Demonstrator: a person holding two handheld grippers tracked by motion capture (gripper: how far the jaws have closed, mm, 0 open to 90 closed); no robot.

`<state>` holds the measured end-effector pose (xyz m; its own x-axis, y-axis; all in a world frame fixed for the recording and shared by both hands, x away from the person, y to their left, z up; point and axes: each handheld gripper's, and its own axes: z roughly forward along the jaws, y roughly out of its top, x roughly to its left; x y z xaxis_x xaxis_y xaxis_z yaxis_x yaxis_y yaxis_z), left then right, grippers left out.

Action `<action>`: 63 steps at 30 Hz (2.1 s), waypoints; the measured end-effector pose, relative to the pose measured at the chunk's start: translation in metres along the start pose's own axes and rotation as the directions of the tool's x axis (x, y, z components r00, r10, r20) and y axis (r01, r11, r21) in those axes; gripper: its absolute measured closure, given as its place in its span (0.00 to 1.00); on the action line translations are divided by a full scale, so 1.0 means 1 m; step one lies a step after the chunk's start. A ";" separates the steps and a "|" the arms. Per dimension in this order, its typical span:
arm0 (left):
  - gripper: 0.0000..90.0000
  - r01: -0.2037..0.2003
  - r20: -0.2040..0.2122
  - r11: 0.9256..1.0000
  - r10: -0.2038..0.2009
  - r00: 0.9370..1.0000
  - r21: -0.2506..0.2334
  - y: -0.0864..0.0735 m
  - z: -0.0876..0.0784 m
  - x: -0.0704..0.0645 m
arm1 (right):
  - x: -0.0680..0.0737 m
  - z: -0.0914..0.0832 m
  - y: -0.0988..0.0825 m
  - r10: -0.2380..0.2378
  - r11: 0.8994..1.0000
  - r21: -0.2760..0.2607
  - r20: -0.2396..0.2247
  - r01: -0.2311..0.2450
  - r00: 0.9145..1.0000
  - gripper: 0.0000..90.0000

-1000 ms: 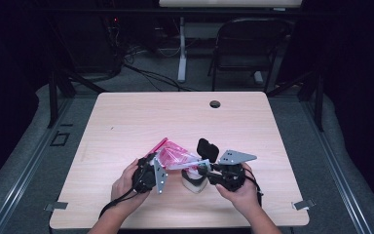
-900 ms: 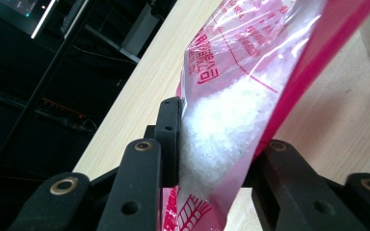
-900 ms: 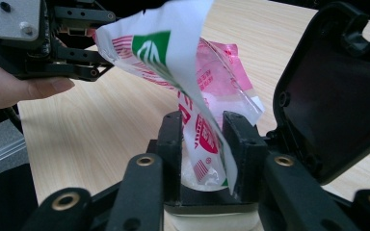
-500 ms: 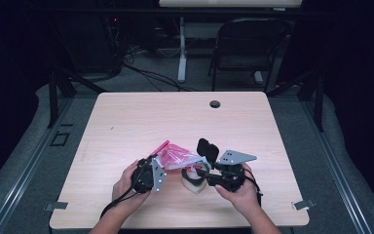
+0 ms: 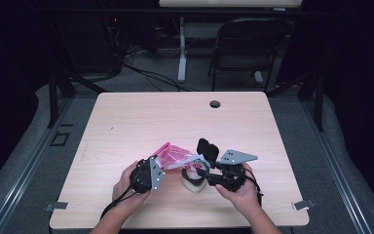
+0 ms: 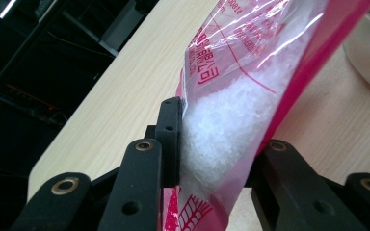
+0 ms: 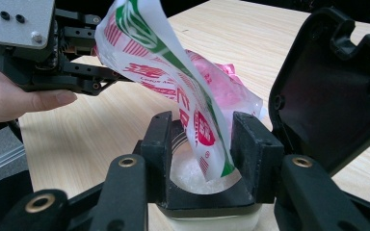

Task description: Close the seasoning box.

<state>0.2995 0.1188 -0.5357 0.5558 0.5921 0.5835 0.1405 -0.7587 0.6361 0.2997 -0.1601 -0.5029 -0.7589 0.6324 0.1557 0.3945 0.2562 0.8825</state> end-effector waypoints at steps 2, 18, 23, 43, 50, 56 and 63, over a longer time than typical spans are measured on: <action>0.80 0.012 0.007 1.000 -0.012 1.000 -0.002 -0.001 0.000 0.000 | 0.000 0.000 0.000 0.001 1.000 0.000 0.004 -0.001 1.000 0.66; 0.80 0.117 0.079 0.993 -0.115 0.990 -0.010 -0.008 0.005 0.005 | -0.001 -0.001 0.000 0.015 1.000 -0.018 -0.001 -0.015 1.000 0.66; 0.80 0.172 0.115 0.985 -0.170 0.979 -0.010 -0.012 0.008 0.006 | -0.002 -0.002 0.000 0.013 0.999 -0.029 0.002 -0.013 1.000 0.66; 0.81 0.268 0.169 0.963 -0.269 0.948 0.029 -0.028 0.018 0.010 | -0.003 -0.003 0.000 0.028 0.999 -0.024 0.017 -0.028 0.999 0.65; 0.81 0.293 0.188 0.956 -0.293 0.937 0.032 -0.030 0.020 0.010 | -0.004 -0.003 0.000 0.028 0.999 -0.024 0.019 -0.028 0.999 0.65; 0.81 0.316 0.218 0.947 -0.321 0.921 0.060 -0.032 0.022 0.011 | -0.004 -0.003 0.000 0.029 0.999 -0.024 0.020 -0.028 0.999 0.64; 0.81 0.346 0.247 0.933 -0.360 0.900 0.102 -0.039 0.026 0.014 | -0.005 -0.004 0.000 0.032 0.999 -0.022 0.023 -0.032 0.999 0.64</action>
<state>0.3237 0.1493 -0.5653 0.6515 0.7391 0.1711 0.4069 -0.5308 0.7434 0.3015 -0.1660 -0.5024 -0.7335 0.6572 0.1736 0.4069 0.2199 0.8866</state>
